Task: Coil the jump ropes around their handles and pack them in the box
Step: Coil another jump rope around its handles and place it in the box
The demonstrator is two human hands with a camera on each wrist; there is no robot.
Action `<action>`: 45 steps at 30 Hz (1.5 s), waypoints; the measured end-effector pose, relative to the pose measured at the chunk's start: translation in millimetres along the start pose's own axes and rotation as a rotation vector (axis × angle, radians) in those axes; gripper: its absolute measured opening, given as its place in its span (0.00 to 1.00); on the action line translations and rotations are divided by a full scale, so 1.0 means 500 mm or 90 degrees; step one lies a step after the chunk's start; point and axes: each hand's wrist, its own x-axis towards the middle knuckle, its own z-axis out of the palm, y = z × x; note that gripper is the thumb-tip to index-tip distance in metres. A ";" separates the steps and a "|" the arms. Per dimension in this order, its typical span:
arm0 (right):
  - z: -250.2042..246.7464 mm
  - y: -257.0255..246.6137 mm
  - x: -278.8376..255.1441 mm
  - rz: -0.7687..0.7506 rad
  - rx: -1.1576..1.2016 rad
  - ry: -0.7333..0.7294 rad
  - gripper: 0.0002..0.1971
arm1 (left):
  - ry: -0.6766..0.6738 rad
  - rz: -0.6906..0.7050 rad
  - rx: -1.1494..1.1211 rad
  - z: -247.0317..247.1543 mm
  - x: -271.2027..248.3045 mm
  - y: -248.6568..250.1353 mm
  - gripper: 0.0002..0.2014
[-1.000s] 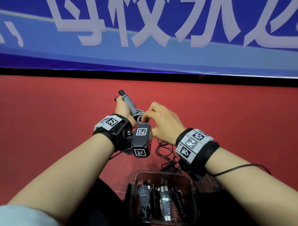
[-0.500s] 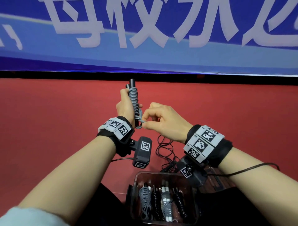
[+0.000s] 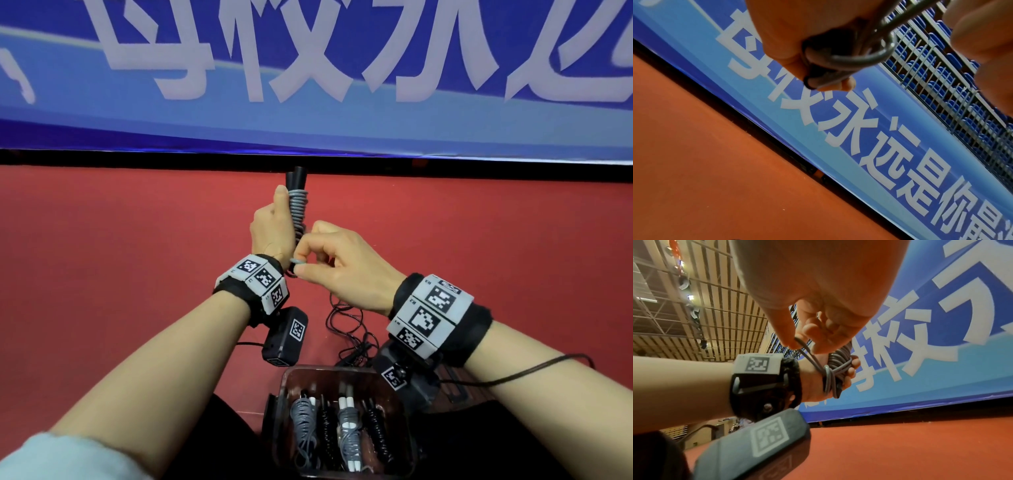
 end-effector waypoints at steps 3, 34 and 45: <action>-0.013 0.029 0.024 0.055 0.027 0.106 0.04 | -0.077 -0.053 -0.017 0.007 0.001 -0.005 0.35; 0.024 0.151 0.038 0.504 0.320 -0.016 0.15 | -0.269 -0.376 -0.158 0.056 -0.062 -0.027 0.27; 0.100 0.278 -0.018 0.632 0.127 -0.134 0.24 | -0.284 -0.241 0.257 0.043 -0.046 -0.061 0.34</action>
